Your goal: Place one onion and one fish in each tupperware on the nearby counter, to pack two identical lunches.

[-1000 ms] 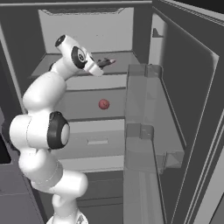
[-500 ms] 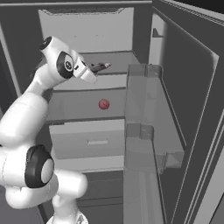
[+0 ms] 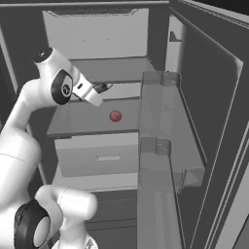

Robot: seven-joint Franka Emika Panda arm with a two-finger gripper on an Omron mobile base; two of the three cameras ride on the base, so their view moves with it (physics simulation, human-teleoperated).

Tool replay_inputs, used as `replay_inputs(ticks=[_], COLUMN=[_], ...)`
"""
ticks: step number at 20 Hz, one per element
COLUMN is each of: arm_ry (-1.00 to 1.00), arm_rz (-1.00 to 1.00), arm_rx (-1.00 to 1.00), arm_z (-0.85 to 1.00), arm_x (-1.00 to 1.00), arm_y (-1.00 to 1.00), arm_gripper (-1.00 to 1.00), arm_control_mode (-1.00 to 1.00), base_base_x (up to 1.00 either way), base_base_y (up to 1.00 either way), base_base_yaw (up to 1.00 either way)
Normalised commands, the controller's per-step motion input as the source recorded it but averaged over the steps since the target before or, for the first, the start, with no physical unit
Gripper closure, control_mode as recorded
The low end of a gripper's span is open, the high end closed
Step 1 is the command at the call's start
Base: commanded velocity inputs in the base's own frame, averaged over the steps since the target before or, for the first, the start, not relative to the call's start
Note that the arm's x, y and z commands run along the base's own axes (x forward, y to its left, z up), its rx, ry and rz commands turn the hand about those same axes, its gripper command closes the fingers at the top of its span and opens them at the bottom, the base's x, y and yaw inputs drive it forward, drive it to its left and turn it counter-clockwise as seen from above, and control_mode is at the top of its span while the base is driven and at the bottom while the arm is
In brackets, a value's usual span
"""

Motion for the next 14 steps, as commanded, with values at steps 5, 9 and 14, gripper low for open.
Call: replay_inputs(ticks=[5, 9, 14], arm_ry=[0.04, 0.0, 0.0], arm_rz=[0.06, 0.0, 0.0], arm_rx=[0.0, 0.0, 0.0], arm_z=[-0.06, 0.0, 0.0], arm_x=[-0.12, 0.0, 0.0], arm_y=[0.01, 0.0, 0.0], arm_gripper=[1.0, 1.0, 1.0], arm_control_mode=[1.0, 1.0, 1.0], base_base_x=[-0.57, -0.87, -0.64], base_base_y=[0.11, 0.33, 0.9], base_base_yaw=[0.26, 0.31, 0.22])
